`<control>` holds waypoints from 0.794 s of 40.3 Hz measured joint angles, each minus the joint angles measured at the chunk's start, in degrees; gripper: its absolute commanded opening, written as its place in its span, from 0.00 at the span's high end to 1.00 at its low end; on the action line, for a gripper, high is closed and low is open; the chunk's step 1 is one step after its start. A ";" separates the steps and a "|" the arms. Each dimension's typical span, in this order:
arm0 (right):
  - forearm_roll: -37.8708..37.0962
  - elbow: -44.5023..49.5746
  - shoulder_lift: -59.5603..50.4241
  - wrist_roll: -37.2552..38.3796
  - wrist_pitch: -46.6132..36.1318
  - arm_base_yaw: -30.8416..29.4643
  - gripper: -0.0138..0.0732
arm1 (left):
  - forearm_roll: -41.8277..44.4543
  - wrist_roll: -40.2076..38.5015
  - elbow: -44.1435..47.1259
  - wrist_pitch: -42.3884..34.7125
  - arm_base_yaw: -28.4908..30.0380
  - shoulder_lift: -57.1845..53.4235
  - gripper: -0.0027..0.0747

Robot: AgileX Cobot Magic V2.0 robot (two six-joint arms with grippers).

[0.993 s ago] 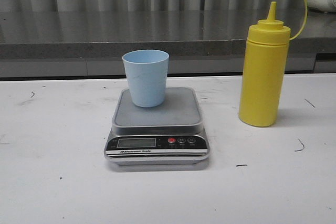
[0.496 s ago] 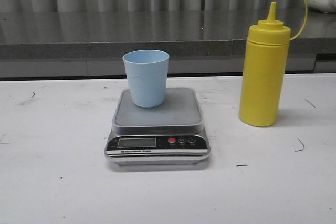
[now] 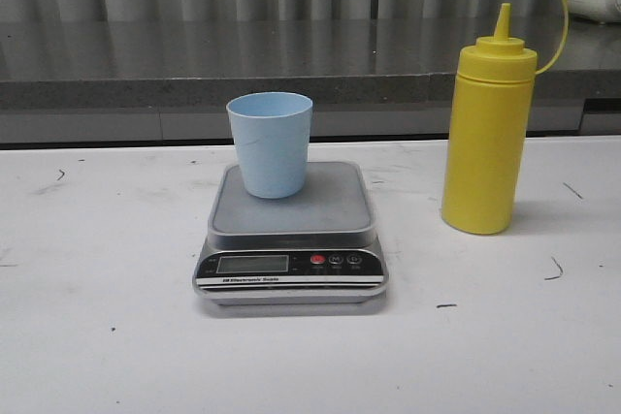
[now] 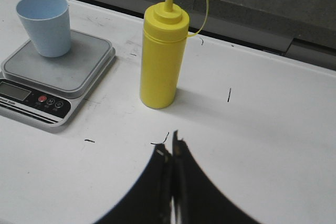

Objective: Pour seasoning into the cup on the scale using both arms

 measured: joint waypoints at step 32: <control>0.00 0.00 0.00 0.00 0.00 0.00 0.98 | 0.04 1.02 0.00 0.00 0.00 0.00 0.99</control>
